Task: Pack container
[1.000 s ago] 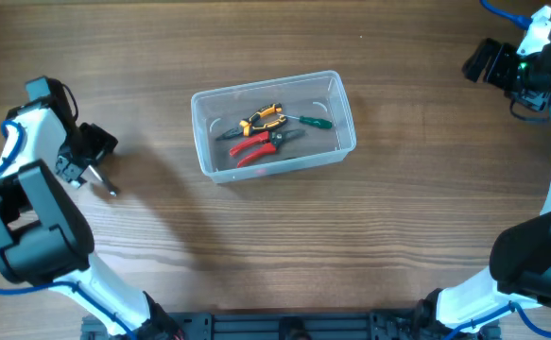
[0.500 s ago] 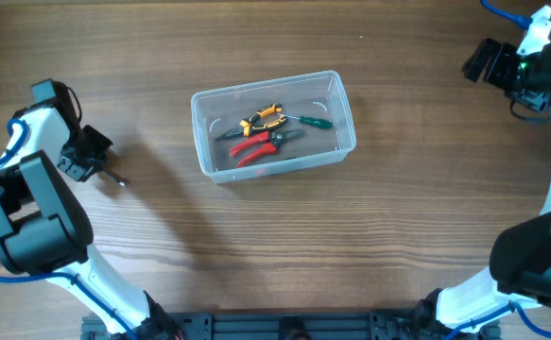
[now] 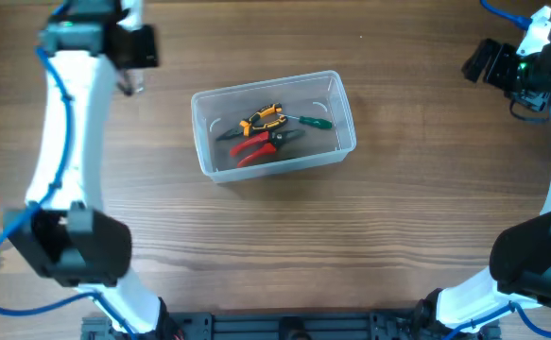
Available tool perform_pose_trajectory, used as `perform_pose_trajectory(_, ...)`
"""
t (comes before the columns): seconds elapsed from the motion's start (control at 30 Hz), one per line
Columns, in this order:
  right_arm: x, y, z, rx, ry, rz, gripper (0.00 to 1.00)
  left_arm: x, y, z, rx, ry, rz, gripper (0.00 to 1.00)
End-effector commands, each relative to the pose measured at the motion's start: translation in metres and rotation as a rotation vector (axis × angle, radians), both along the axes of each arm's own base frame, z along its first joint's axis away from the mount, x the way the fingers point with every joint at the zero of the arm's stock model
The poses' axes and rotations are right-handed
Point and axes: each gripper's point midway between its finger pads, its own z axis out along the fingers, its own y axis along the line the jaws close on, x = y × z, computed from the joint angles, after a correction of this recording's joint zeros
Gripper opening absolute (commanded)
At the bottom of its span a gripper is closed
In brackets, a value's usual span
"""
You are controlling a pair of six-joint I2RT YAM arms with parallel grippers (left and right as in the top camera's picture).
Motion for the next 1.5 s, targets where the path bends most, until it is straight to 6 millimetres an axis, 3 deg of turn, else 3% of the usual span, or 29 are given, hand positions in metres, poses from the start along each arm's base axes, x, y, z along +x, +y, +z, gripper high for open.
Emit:
perform_pose_trajectory(0.0,0.001,0.004,-0.004,0.023,0.009,-0.005,1.0,-0.024,-0.14,0.016,0.26,-0.055,-0.688,0.04)
perform_pose_trajectory(0.07,0.001,0.004,-0.004,0.023,0.009,-0.005,1.0,-0.046,-0.203,-0.005,0.357,-0.035,-0.969,0.04)
perform_pose_trajectory(0.17,0.001,0.004,-0.004,0.023,0.009,-0.005,1.0,-0.071,-0.246,-0.053,0.468,0.068,-1.268,0.04)
perform_pose_trajectory(0.27,0.001,0.004,-0.004,0.023,0.009,-0.005,1.0,-0.09,-0.265,-0.103,0.456,0.202,-1.367,0.14)
perform_pose_trajectory(0.3,0.001,0.004,-0.004,0.023,0.009,-0.005,1.0,-0.102,-0.277,-0.122,0.398,0.246,-1.415,0.22)
perform_pose_trajectory(0.37,0.001,0.004,-0.004,0.023,0.008,-0.005,1.0,-0.115,-0.293,-0.142,0.332,0.285,-1.466,0.25)
perform_pose_trajectory(0.47,0.001,0.004,-0.004,0.023,0.008,-0.005,1.0,-0.119,-0.296,-0.153,0.335,0.309,-1.478,0.28)
perform_pose_trajectory(0.53,0.001,0.004,-0.004,0.023,0.009,-0.005,1.0,-0.107,-0.29,-0.152,0.396,0.296,-1.417,0.24)
perform_pose_trajectory(0.63,0.001,0.004,-0.004,0.023,0.009,-0.005,1.0,-0.069,-0.266,-0.135,0.539,0.23,-1.131,0.27)
perform_pose_trajectory(0.7,0.001,0.003,-0.004,0.01,0.008,-0.001,1.0,-0.046,-0.24,-0.095,0.53,0.135,-0.872,0.39)
perform_pose_trajectory(0.77,0.005,-0.007,-0.002,-0.047,-0.006,-0.006,1.0,-0.036,-0.215,-0.059,0.443,0.067,-0.695,0.47)
perform_pose_trajectory(0.8,0.008,-0.008,0.0,-0.05,-0.022,-0.006,1.0,-0.03,-0.196,-0.036,0.371,0.019,-0.568,0.52)
perform_pose_trajectory(0.83,0.01,-0.008,0.001,-0.053,-0.032,-0.005,1.0,-0.023,-0.163,-0.002,0.258,-0.044,-0.38,0.63)
perform_pose_trajectory(0.87,0.013,-0.009,0.002,-0.057,-0.044,-0.006,1.0,-0.021,-0.137,0.019,0.168,-0.082,-0.261,0.66)
perform_pose_trajectory(0.93,0.023,-0.011,0.009,-0.064,-0.095,-0.009,1.0,-0.021,-0.081,0.048,0.012,-0.117,-0.091,0.72)
perform_pose_trajectory(0.97,0.027,-0.001,0.011,0.019,-0.116,-0.028,1.0,-0.023,-0.046,0.054,-0.051,-0.112,0.006,0.73)
perform_pose_trajectory(1.0,0.03,0.017,0.015,0.126,-0.134,-0.011,0.99,-0.025,-0.016,0.051,-0.096,-0.088,0.097,0.82)
perform_pose_trajectory(1.03,0.031,0.042,0.018,0.226,-0.144,0.061,0.77,-0.03,0.023,0.041,-0.136,-0.047,0.208,1.0)
perform_pose_trajectory(1.07,0.031,0.061,0.015,0.265,-0.125,0.103,0.3,-0.032,0.049,0.031,-0.165,-0.01,0.262,1.0)
perform_pose_trajectory(1.1,0.031,0.072,0.01,0.269,-0.107,0.124,0.04,-0.034,0.068,0.021,-0.19,0.017,0.301,1.0)
perform_pose_trajectory(1.17,0.024,0.121,-0.001,0.322,-0.035,0.23,0.04,-0.036,0.107,0.0,-0.237,0.065,0.387,1.0)
perform_pose_trajectory(1.27,0.012,0.192,-0.007,0.28,-0.004,0.46,0.04,-0.041,0.145,-0.017,-0.244,0.094,0.474,1.0)
perform_pose_trajectory(1.37,0.009,0.204,-0.023,0.133,0.051,0.444,0.04,-0.046,0.16,-0.018,-0.246,0.094,0.509,1.0)
perform_pose_trajectory(1.47,-0.021,0.236,-0.054,0.13,0.213,0.541,0.04,-0.047,0.163,-0.018,-0.246,0.093,0.516,1.0)
